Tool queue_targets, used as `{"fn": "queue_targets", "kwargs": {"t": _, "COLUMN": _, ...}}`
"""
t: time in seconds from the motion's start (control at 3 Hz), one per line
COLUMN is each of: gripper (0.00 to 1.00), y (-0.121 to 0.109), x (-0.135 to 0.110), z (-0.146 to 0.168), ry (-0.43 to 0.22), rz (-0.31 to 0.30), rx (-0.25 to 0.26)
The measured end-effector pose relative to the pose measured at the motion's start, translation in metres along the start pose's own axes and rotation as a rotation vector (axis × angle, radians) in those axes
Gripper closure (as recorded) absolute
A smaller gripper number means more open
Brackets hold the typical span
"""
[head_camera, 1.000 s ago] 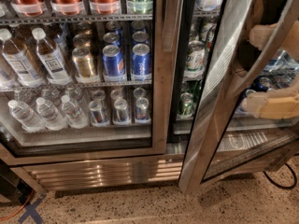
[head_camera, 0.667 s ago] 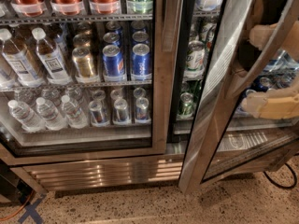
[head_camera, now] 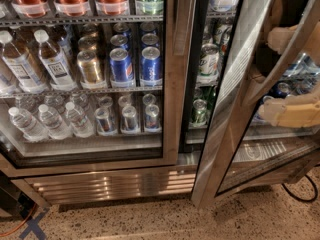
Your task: Open right fridge door
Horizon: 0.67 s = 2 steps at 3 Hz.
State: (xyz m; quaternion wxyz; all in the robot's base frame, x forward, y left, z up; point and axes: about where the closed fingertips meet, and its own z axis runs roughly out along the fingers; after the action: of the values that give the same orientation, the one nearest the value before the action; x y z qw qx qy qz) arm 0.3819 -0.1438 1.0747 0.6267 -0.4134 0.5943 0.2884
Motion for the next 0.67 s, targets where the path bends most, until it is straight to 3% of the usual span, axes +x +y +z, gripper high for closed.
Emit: {"fn": "queue_targets", "kwargs": {"t": 0.67, "gripper": 0.0, "y": 0.0023, "x": -0.0002, "z": -0.0032, "ry": 0.004, "rz": -0.005, "rx": 0.009}}
